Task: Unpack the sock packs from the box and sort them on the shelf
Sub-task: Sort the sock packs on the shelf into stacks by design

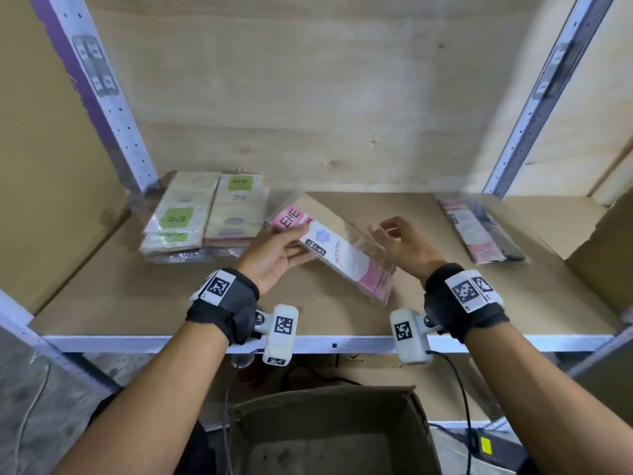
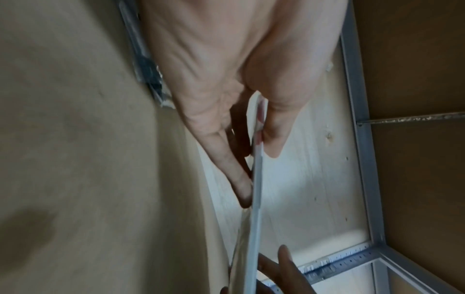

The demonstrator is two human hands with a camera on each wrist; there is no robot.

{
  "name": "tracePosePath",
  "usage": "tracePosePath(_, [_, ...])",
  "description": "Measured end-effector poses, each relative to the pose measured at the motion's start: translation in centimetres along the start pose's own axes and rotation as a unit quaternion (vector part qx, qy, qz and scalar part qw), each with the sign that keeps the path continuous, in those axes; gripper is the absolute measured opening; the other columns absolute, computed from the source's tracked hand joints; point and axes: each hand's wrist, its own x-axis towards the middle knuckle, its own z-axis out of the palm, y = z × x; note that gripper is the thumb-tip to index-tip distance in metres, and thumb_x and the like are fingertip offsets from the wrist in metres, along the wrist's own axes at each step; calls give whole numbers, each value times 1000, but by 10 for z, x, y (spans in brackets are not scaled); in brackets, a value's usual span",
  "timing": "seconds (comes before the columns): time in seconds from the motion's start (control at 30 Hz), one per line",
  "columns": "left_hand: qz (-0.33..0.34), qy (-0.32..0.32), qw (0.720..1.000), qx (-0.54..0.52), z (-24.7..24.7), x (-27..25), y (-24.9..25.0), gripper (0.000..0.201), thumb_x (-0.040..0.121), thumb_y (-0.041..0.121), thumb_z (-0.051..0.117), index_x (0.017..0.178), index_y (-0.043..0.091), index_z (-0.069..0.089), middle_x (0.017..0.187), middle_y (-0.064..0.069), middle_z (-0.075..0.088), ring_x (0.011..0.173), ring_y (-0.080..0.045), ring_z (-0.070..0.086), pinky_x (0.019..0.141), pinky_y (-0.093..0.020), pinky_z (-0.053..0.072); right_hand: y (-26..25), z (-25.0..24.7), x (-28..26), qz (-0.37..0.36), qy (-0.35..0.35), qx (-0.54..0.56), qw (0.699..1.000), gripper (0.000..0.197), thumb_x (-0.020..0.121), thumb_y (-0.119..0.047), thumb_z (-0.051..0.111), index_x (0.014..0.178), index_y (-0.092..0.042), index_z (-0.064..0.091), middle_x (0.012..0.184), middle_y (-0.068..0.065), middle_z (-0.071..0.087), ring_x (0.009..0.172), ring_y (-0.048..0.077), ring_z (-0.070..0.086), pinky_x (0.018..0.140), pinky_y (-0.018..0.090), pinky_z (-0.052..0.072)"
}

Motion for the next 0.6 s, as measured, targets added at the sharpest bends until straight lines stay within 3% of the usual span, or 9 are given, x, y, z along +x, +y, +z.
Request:
tracePosePath(0.03, [2, -6, 1000, -2, 4, -2, -3, 27, 95, 2, 61, 121, -2, 59, 109, -20, 73, 93, -27, 74, 74, -36, 63, 5, -3, 2, 42, -7, 21, 999, 54, 92, -52, 59, 122, -8, 57, 112, 9, 67, 91, 21, 65, 75, 33, 52])
tracePosePath(0.1, [1, -12, 1000, -10, 11, -4, -9, 20, 95, 1, 60, 115, 0, 61, 109, -21, 73, 92, -27, 75, 72, -35, 62, 13, -11, 4, 75, -25, 5, 997, 54, 90, -56, 59, 119, -10, 60, 110, 8, 68, 96, 24, 65, 82, 37, 52])
tracePosePath(0.17, [-1, -10, 1000, -23, 16, -4, -14, 15, 97, 4, 58, 111, 3, 62, 108, -21, 73, 92, -26, 75, 71, -34, 63, 19, -17, 4, 75, -40, -1, 996, 37, 93, -49, 60, 109, -16, 66, 107, 9, 69, 97, 28, 66, 84, 40, 52])
tracePosePath(0.23, [0, 12, 1000, -20, 17, -1, -14, 18, 99, 14, 59, 114, 7, 63, 108, -18, 74, 93, -26, 74, 70, -34, 62, 23, -21, 1, 77, -60, 56, 994, 16, 96, -35, 61, 96, -21, 69, 99, 10, 70, 86, 28, 65, 70, 38, 50])
tracePosePath(0.3, [28, 57, 997, 32, 11, 2, -13, 18, 98, 20, 62, 113, 12, 67, 98, -11, 77, 91, -23, 73, 68, -30, 61, 24, -24, -2, 74, -64, 114, 989, 11, 97, -25, 62, 89, -21, 70, 91, 9, 68, 81, 26, 60, 63, 34, 45])
tracePosePath(0.4, [91, 96, 983, 128, -3, 7, -12, 19, 90, 20, 72, 108, 15, 74, 87, -3, 78, 74, -15, 69, 61, -23, 54, 23, -30, -4, 48, -62, 127, 989, 10, 97, -21, 62, 94, -16, 71, 93, 10, 67, 84, 25, 60, 70, 36, 46])
tracePosePath(0.47, [120, 113, 967, 193, -9, 10, -9, 21, 87, 29, 76, 107, 22, 76, 84, 1, 78, 66, -12, 66, 60, -23, 49, 21, -32, -7, 40, -68, 119, 990, 13, 97, -20, 62, 101, -11, 70, 95, 12, 66, 85, 25, 60, 69, 34, 47])
tracePosePath(0.53, [136, 134, 948, 256, -13, 11, -3, 24, 87, 45, 72, 100, 26, 77, 84, 5, 79, 69, -6, 71, 67, -24, 47, 22, -34, -9, 34, -75, 102, 991, 12, 97, -19, 61, 102, -11, 69, 94, 11, 66, 84, 24, 60, 64, 28, 47])
tracePosePath(0.6, [146, 127, 937, 290, -18, 10, 2, 22, 90, 45, 68, 92, 27, 79, 82, 7, 79, 68, -3, 71, 63, -20, 49, 21, -36, -11, 27, -84, 102, 991, 8, 97, -17, 61, 96, -13, 68, 93, 12, 65, 83, 24, 60, 62, 26, 47])
